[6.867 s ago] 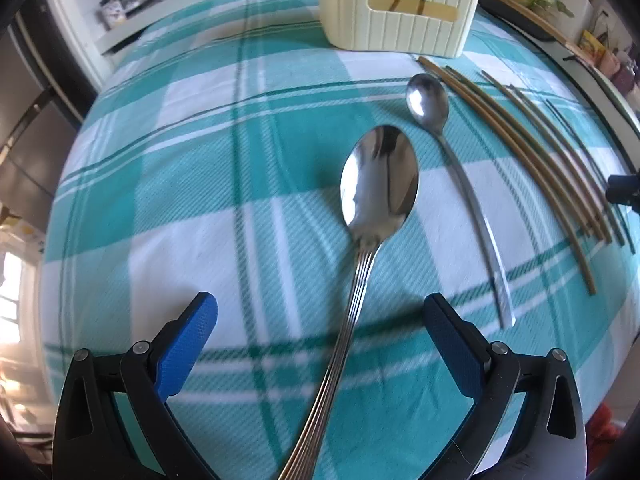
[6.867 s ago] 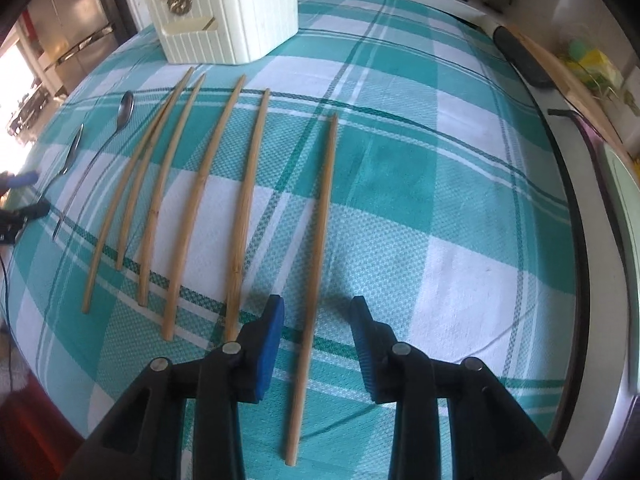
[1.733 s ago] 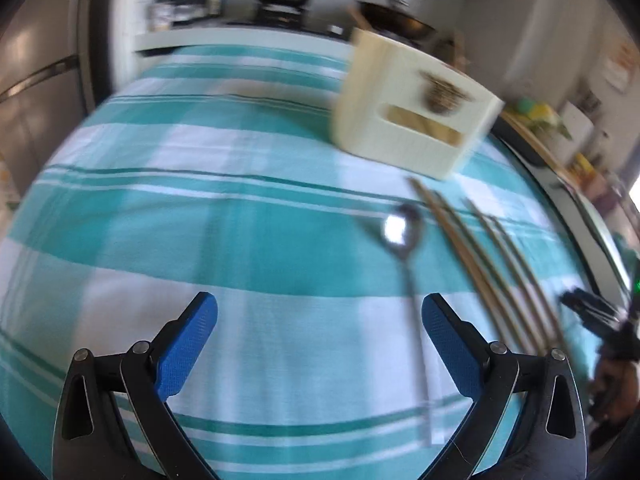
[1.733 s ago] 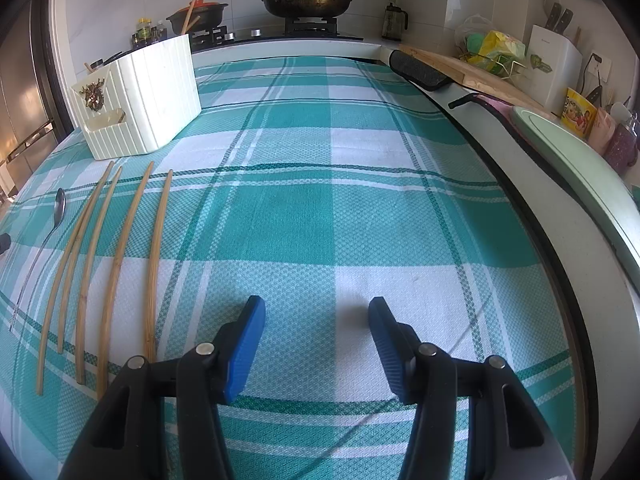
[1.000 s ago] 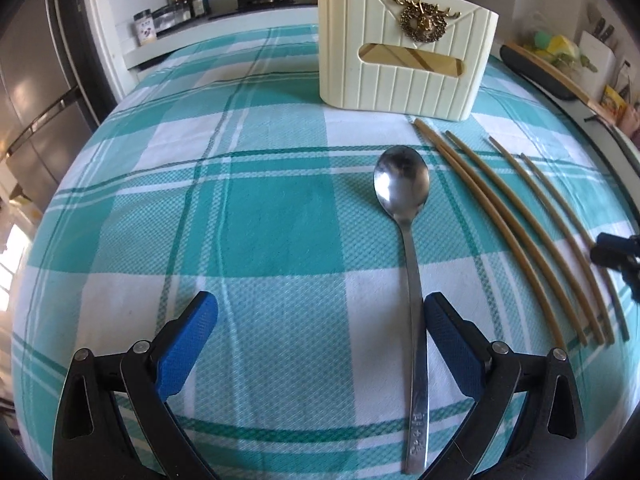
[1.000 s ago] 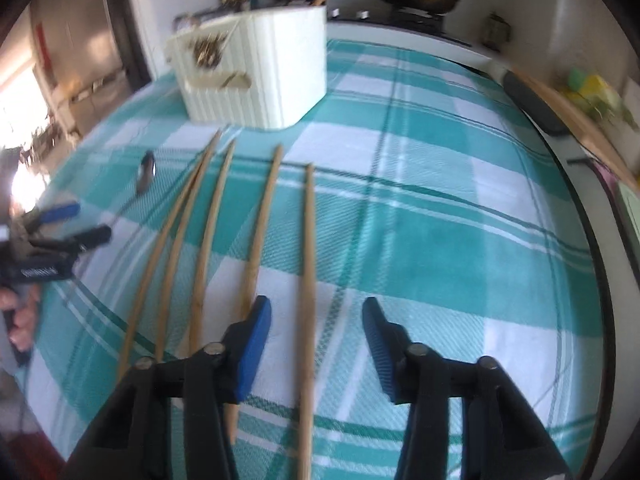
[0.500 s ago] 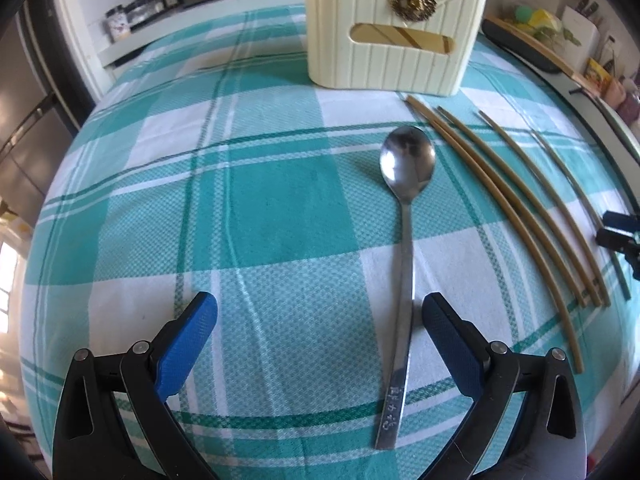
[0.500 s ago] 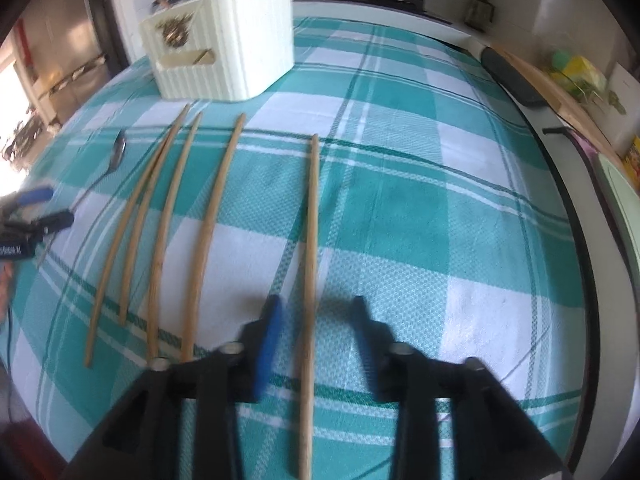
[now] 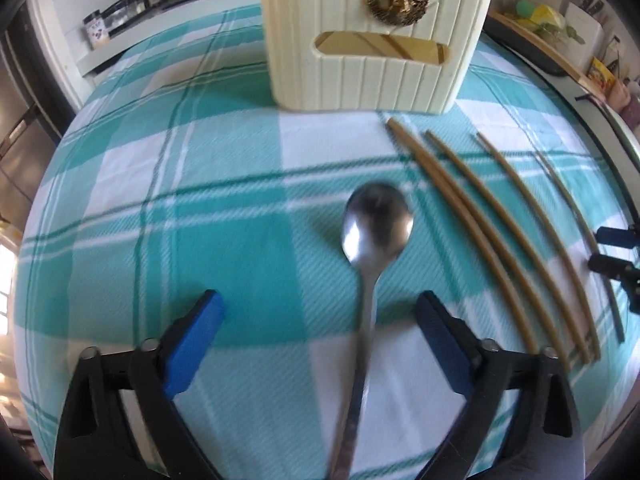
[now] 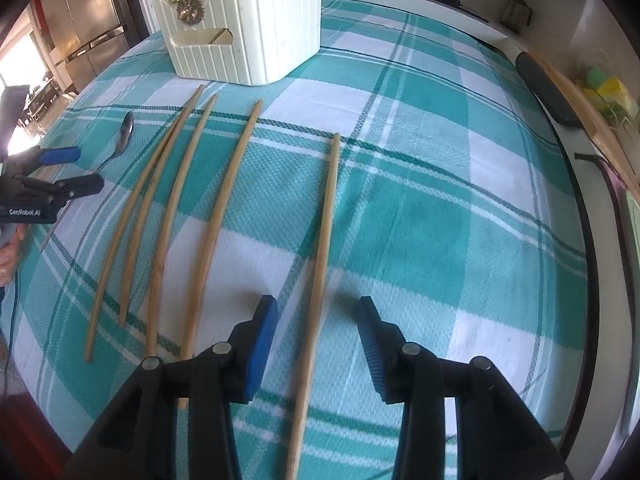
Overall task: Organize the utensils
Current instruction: 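Move the left tool to the small steel spoon while the right tool approaches a chopstick, then grasp the small spoon handle with the left tool while the right tool grasps a chopstick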
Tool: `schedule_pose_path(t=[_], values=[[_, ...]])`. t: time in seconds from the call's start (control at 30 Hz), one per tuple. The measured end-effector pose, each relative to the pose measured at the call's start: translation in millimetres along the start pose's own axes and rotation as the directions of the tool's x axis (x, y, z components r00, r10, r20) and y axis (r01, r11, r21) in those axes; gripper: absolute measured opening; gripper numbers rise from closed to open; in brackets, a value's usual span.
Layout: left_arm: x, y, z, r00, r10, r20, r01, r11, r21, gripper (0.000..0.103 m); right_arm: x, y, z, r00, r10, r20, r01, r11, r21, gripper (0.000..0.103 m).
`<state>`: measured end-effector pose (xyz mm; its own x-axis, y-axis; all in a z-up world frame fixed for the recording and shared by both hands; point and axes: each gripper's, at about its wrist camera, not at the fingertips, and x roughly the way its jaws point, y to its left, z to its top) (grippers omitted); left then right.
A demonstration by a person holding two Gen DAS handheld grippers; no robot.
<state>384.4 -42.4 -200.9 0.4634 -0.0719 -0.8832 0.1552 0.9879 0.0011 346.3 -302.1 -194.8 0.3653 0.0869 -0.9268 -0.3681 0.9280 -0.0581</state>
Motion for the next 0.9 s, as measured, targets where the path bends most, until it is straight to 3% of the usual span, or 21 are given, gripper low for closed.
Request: schedule_pose_path(t=[0.17, 0.23, 0.27, 0.3, 0.37, 0.47, 0.63, 0.9], values=[[5, -13, 19, 1.000, -0.017, -0.001, 0.017, 0.999, 0.040, 0.066, 14, -4, 35, 1.000, 0.001, -0.004, -0.001, 1.000, 0.004, 0.041], [5, -17, 23, 0.999, -0.033, 0.003, 0.033, 0.998, 0.057, 0.045, 22, -9, 49, 1.000, 0.019, 0.002, -0.019, 0.999, 0.040, 0.040], [5, -18, 25, 0.999, -0.042, 0.007, 0.042, 0.997, 0.063, 0.038, 25, -11, 54, 1.000, 0.021, 0.013, -0.021, 0.998, 0.054, 0.035], [5, -18, 26, 0.999, -0.047, 0.009, 0.046, 0.997, 0.067, 0.036, 27, -12, 59, 1.000, 0.009, 0.026, -0.011, 0.998, 0.060, 0.031], [4, -17, 26, 0.999, -0.050, 0.013, 0.049, 0.996, 0.070, 0.036, 29, -15, 66, 0.999, 0.011, 0.030, -0.013, 0.997, 0.080, 0.007], [-5, -13, 22, 0.998, -0.048, 0.034, 0.046, 0.997, 0.069, 0.036, 23, -20, 68, 0.998, 0.027, 0.050, -0.034, 0.991, 0.129, 0.006], [-45, 0, 14, 0.990, -0.081, 0.119, 0.077, 0.996, 0.041, 0.036, -27, -18, 57, 0.981, 0.028, 0.193, -0.058, 0.987, 0.152, 0.006], [-126, 21, -1, 0.950, -0.165, 0.265, 0.171, 0.985, 0.001, 0.036, -124, -3, 31, 0.915, 0.028, 0.402, -0.096, 0.984, 0.150, 0.006]])
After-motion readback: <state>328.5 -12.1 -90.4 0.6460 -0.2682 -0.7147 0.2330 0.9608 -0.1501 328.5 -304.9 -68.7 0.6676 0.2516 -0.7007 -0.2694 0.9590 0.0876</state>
